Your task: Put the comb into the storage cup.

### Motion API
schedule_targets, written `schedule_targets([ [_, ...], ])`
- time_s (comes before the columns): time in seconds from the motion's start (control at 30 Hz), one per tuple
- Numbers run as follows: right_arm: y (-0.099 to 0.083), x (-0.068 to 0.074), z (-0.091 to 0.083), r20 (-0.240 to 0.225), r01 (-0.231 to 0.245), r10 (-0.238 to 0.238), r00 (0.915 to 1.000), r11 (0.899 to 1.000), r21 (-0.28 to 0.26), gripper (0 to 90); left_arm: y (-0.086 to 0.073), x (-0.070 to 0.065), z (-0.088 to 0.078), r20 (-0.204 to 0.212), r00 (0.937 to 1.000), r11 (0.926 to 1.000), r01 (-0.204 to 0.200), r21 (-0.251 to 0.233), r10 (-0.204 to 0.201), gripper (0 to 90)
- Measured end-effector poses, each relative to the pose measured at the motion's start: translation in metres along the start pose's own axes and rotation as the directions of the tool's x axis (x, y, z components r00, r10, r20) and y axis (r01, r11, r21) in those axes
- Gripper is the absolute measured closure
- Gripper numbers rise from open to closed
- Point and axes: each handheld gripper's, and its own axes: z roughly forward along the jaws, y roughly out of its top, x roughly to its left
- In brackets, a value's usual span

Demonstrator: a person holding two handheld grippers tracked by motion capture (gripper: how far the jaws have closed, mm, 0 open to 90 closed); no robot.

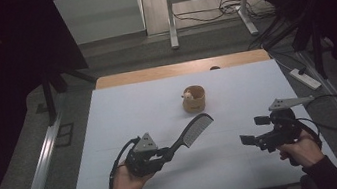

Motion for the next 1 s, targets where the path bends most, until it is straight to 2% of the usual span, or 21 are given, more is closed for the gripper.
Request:
schedule_targets([
  [0.17,0.005,0.001,0.007,0.008,0.013,-0.013,0.9999,1.0,0.027,0.0,0.003,-0.001,0.003,0.006,0.9999,0.9999,-0.01,0.005,0.01,71.8],
  [0.43,0.013,0.004,0.015,0.004,0.002,-0.002,1.0,0.998,0.063,0.0,0.005,-0.003,0.007,0.01,0.9997,0.9997,-0.022,0.007,0.022,71.8],
  [1.0,0.033,0.007,0.034,-0.066,-0.045,0.052,0.9965,0.993,0.111,0.0,0.011,-0.007,0.017,0.032,0.9985,0.9989,-0.046,0.008,0.045,71.8],
])
